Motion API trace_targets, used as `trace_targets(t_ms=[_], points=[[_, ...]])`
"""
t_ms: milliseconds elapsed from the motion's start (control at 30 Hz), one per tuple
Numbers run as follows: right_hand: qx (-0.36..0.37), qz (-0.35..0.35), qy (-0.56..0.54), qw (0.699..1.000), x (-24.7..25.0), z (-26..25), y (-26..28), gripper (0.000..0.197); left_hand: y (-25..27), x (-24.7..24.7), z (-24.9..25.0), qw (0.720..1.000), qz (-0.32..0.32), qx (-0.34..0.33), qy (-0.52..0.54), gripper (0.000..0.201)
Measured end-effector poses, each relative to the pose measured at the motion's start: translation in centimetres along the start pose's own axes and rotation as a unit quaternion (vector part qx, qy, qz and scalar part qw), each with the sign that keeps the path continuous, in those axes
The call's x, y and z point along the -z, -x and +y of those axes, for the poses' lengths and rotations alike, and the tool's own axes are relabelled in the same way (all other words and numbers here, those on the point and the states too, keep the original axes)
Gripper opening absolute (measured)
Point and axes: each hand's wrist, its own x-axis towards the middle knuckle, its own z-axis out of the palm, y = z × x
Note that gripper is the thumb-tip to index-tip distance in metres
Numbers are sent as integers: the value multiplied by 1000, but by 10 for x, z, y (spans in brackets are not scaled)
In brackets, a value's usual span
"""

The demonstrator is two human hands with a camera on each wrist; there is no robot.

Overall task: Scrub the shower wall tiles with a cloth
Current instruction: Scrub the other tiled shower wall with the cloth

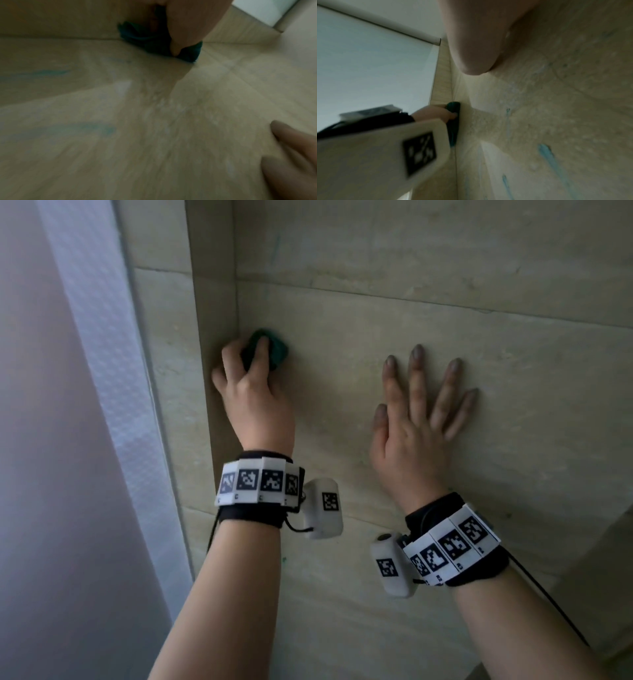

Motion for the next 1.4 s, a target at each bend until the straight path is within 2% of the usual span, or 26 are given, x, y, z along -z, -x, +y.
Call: trace_targets(t_ms=[100, 233, 433, 600, 767, 967, 1200, 1300, 1400], points=[[-5, -4, 7, 1000, -1, -2, -1, 54, -38, 6, 13, 998, 26, -44, -34, 50], [-4, -9, 18, 1000, -2, -2, -1, 54, -71, 6, 23, 996, 62, -40, -48, 49], [-4, 3, 9, 1000, -3, 0, 0, 54, -57, -15, 18, 992, 69, 5, -105, 41], [4, 4, 11, 1000, -2, 2, 0, 52, -42, -30, 9, 959, 112, 14, -260, 41], [8, 5, 10, 1000, -1, 3, 1, 53, -20, -34, -3, 942, 123, 2, -313, 43], [15, 13, 12, 1000, -2, 3, 2, 53, 22, -31, -24, 954, 61, -4, -293, 52], [24, 7, 20, 999, -3, 4, 7, 53, 78, -23, -53, 971, -15, 9, -237, 51], [28, 2, 18, 999, -3, 5, 10, 53, 85, -18, -52, 979, -46, 38, -193, 53], [35, -6, 10, 999, -3, 6, 11, 54, 78, -17, -41, 989, -46, 93, -106, 52]])
